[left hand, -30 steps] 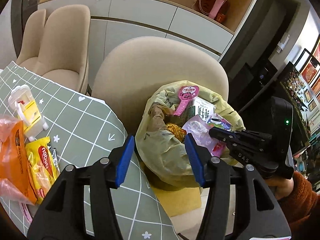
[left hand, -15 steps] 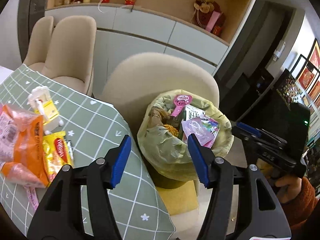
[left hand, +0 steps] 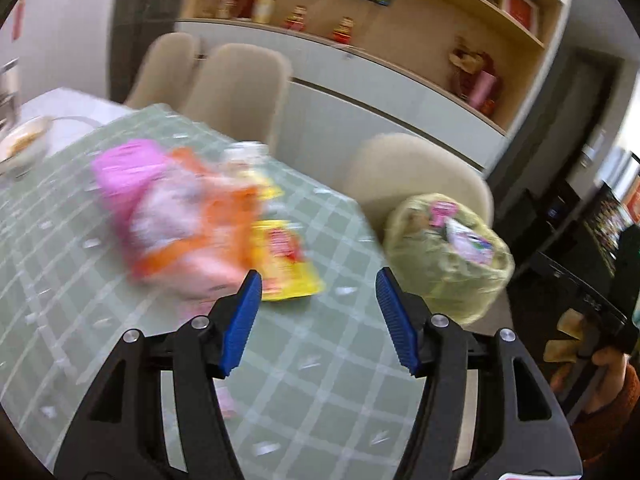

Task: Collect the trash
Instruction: 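Move both open tools back to the table items, then grasp the orange-white bag with the left tool while the right tool grasps the yellow wafer packet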

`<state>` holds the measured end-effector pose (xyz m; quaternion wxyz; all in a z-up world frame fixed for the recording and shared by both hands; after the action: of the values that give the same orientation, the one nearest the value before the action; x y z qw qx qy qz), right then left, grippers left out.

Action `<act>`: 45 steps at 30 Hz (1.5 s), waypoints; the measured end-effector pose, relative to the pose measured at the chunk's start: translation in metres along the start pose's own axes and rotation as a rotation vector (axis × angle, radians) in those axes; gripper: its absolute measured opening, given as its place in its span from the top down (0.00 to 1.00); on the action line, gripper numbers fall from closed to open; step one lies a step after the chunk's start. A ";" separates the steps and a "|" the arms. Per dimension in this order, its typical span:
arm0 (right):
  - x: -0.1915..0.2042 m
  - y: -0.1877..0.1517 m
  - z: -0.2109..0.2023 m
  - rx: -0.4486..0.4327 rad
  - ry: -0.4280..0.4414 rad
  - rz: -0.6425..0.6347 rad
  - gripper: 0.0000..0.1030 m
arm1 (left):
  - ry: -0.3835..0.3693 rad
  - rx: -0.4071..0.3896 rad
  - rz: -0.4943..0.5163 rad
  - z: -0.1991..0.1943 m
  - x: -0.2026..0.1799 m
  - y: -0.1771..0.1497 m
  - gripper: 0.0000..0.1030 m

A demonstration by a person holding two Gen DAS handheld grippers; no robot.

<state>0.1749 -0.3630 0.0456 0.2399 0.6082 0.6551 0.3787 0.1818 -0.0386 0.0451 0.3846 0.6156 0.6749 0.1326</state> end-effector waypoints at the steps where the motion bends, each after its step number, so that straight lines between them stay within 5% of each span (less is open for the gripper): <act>1: 0.009 -0.003 0.001 -0.009 0.006 -0.004 0.48 | 0.021 -0.008 -0.016 -0.006 0.014 0.000 0.45; 6: 0.047 -0.013 0.017 0.052 0.031 -0.038 0.48 | 0.100 -0.037 -0.087 -0.029 0.080 -0.001 0.44; 10: 0.071 -0.018 0.030 0.097 0.071 -0.056 0.48 | 0.066 -0.018 -0.106 -0.022 0.116 0.002 0.39; 22: 0.110 -0.048 0.068 0.230 -0.008 -0.156 0.48 | -0.039 -0.041 -0.202 0.064 0.133 0.040 0.39; 23: 0.113 -0.048 0.072 0.240 -0.001 -0.168 0.48 | -0.042 -0.023 -0.212 0.074 0.132 0.041 0.41; 25: 0.121 -0.046 0.080 0.249 0.004 -0.205 0.48 | -0.063 0.019 -0.218 0.082 0.130 0.038 0.85; 30: 0.134 -0.032 0.108 0.240 -0.031 -0.249 0.48 | -0.143 0.109 -0.188 0.060 0.118 0.010 0.89; 33: 0.140 -0.025 0.130 0.239 -0.028 -0.253 0.48 | -0.129 0.145 -0.132 0.037 0.115 -0.009 0.89; 39: 0.147 -0.022 0.169 0.313 0.171 -0.176 0.48 | -0.092 0.188 -0.167 0.025 0.137 -0.026 0.88; 42: 0.155 -0.031 0.183 0.353 0.171 -0.200 0.48 | -0.084 0.199 -0.199 0.026 0.146 -0.030 0.88; 43: 0.157 -0.034 0.189 0.366 0.161 -0.215 0.50 | -0.082 0.201 -0.204 0.026 0.147 -0.032 0.88; 45: 0.161 -0.037 0.195 0.392 0.158 -0.234 0.69 | -0.082 0.207 -0.213 0.027 0.147 -0.034 0.88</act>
<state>0.2799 -0.1650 -0.0771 0.1075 0.5314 0.7989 0.2603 0.1834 0.0834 -0.0481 0.3581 0.5819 0.7302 -0.0043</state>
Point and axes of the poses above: each gripper's, at about its wrist camera, not at the fingertips, and z roughly the way its jaws point, x to its left, y to its top, the point moved 1 cm from there along z, roughly the way its jaws point, and after that the axes turned 7 degrees about -z, right-handed, at the moved point
